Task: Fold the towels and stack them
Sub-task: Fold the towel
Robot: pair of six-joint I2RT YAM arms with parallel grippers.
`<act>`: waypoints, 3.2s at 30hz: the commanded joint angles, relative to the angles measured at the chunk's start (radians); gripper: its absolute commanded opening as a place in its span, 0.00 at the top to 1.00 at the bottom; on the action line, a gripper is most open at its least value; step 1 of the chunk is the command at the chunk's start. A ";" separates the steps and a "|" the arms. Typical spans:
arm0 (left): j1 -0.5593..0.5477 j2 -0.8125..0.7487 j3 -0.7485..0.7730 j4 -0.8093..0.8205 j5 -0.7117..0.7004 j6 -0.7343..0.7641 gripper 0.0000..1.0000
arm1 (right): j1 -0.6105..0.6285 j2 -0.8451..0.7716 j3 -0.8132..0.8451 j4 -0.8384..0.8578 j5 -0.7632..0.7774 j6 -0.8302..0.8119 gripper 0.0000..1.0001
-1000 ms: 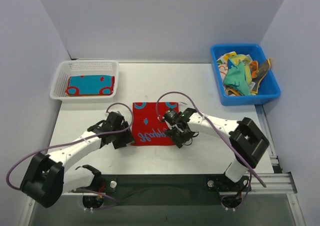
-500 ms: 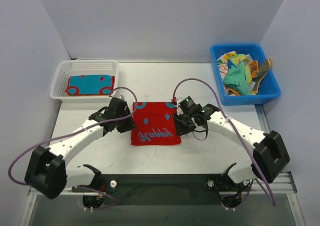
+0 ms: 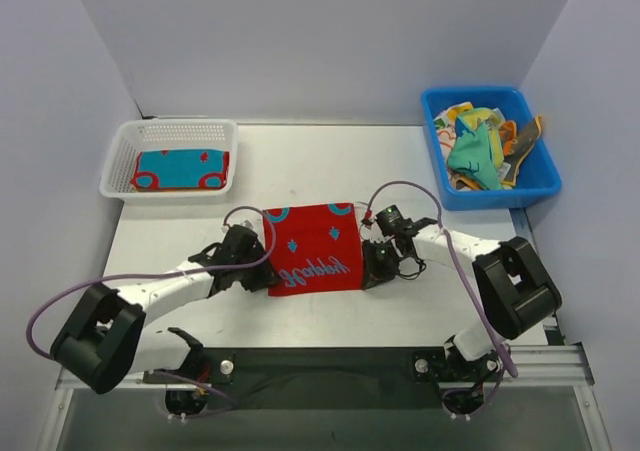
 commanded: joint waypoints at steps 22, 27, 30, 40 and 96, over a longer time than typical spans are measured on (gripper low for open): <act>0.114 0.195 0.273 0.401 -0.068 0.055 0.49 | -0.011 0.190 0.241 0.971 -0.018 0.505 0.22; 0.148 0.294 0.255 0.470 -0.087 0.086 0.58 | -0.008 0.383 0.275 1.166 -0.042 0.565 0.21; 0.176 0.343 0.218 0.483 -0.088 0.054 0.60 | -0.012 0.469 0.264 1.262 -0.029 0.582 0.21; 0.188 0.352 -0.039 0.606 -0.143 -0.133 0.71 | -0.127 0.550 0.030 1.511 0.097 0.626 0.21; 0.074 0.036 -0.138 0.930 -0.307 -0.064 0.69 | -0.158 0.596 -0.012 1.510 0.069 0.585 0.22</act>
